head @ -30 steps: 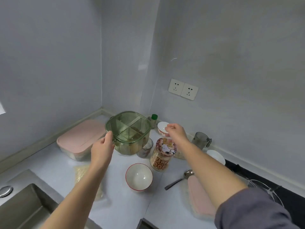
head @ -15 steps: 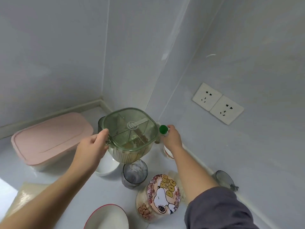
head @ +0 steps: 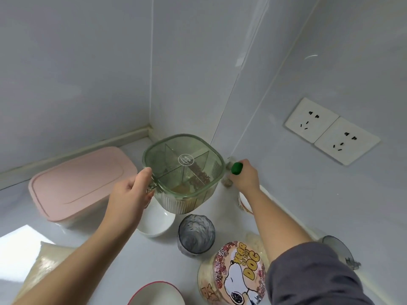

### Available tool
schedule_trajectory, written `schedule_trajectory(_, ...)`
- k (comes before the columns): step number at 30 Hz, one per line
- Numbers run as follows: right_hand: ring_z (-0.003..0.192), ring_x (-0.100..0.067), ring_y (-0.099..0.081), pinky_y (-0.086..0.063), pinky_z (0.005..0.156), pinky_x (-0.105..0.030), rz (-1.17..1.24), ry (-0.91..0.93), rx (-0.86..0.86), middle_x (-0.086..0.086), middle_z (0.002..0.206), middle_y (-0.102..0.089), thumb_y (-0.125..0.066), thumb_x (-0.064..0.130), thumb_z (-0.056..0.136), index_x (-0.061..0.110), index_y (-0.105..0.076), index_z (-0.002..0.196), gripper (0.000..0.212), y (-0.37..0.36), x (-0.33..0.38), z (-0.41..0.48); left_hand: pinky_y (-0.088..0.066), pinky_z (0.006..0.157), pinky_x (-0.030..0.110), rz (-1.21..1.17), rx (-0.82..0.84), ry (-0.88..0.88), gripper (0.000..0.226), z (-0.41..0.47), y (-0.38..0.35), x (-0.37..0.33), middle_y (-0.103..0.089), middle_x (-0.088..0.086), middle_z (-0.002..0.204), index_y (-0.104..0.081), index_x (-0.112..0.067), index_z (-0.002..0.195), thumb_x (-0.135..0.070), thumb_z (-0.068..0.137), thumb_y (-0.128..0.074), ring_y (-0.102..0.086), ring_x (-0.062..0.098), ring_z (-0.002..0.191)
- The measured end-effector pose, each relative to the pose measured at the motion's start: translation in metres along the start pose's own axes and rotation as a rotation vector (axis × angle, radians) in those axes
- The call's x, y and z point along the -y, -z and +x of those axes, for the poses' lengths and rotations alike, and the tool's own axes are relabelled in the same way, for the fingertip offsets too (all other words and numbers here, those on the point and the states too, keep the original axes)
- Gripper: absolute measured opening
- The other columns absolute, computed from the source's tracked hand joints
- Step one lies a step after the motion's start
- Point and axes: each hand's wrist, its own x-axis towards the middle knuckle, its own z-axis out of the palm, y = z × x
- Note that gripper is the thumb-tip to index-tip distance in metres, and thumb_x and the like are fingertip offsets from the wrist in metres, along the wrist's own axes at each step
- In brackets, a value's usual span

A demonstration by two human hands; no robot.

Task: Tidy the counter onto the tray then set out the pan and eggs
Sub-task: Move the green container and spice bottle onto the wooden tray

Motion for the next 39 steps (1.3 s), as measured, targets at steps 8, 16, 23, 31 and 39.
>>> schedule_trajectory(8,0.084,-0.012,-0.053,-0.040,0.062,-0.015,0.184,0.153,-0.077,0.005,0.095,-0.054,-0.073,0.017,0.081,0.022,-0.050,0.109,0.037,0.059,0.046,-0.096,-0.033,0.041,0.004,-0.037,-0.006,-0.091,0.043,-0.039,0.035,-0.021,-0.028,0.012,0.069,-0.039,-0.002,0.065,-0.028,0.100,-0.041,-0.021,0.010,0.047)
schedule_trajectory(16,0.087,-0.010,-0.059,-0.047,0.076,-0.025,0.387,0.081,-0.311,0.010,0.095,-0.062,-0.080,0.026,0.074,0.023,-0.058,0.103,0.036,0.127,0.070,-0.281,-0.034,0.043,0.008,-0.131,0.123,-0.144,0.038,-0.121,0.104,-0.032,-0.033,0.012,0.069,-0.044,-0.008,0.071,-0.037,0.096,-0.042,-0.028,0.013,0.050)
schedule_trajectory(23,0.081,-0.011,-0.062,-0.053,0.075,-0.034,0.598,0.038,-0.429,0.004,0.096,-0.068,-0.077,0.025,0.075,0.028,-0.063,0.097,0.027,0.149,0.071,-0.450,-0.038,0.053,0.019,-0.179,0.314,-0.167,0.052,-0.213,0.151,-0.039,-0.030,0.013,0.068,-0.041,-0.007,0.071,-0.058,0.070,-0.044,-0.028,0.019,0.052)
schedule_trajectory(31,0.093,-0.008,-0.066,-0.055,0.087,-0.047,0.629,-0.054,-0.589,0.014,0.093,-0.070,-0.079,0.028,0.071,0.038,-0.064,0.093,0.029,0.154,0.011,-0.572,-0.024,0.055,0.032,-0.109,0.402,-0.118,0.044,-0.307,0.135,-0.024,-0.037,0.009,0.064,-0.040,-0.010,0.069,-0.051,0.081,-0.046,-0.035,0.012,0.049)
schedule_trajectory(39,0.096,0.002,-0.060,-0.046,0.078,-0.013,0.513,-0.112,-0.681,0.016,0.103,-0.065,-0.079,0.022,0.077,0.025,-0.060,0.113,0.040,0.208,-0.082,-0.684,-0.028,0.058,0.033,-0.014,0.562,-0.103,0.039,-0.440,0.069,0.001,-0.039,0.011,0.068,-0.042,-0.009,0.072,-0.039,0.096,-0.043,-0.039,0.018,0.060)
